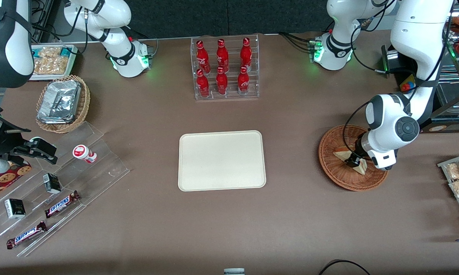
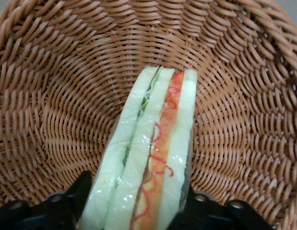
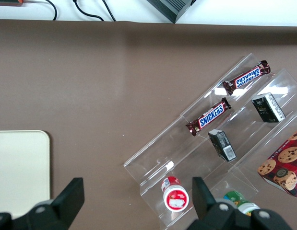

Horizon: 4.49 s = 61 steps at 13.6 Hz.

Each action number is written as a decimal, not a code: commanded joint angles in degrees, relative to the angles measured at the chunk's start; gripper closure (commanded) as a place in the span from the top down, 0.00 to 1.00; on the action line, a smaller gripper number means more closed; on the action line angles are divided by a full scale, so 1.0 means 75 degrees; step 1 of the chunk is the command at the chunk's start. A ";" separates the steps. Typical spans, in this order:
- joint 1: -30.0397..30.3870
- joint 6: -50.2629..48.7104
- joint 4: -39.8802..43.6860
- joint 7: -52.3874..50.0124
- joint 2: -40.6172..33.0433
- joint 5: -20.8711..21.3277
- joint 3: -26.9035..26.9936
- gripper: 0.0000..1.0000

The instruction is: Place sandwich from basket to tray

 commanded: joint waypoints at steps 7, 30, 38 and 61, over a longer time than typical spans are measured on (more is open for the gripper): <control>-0.1257 -0.5337 0.4458 -0.1180 -0.0094 -0.0006 0.0000 0.00; -0.5409 -0.1852 0.6971 0.1516 0.4018 -0.0018 -0.0539 0.00; -0.5503 -0.1698 0.6924 0.1141 0.4067 0.0193 -0.0562 0.99; 0.0074 -0.4953 0.2198 0.7396 -0.3023 0.0111 -0.0539 0.99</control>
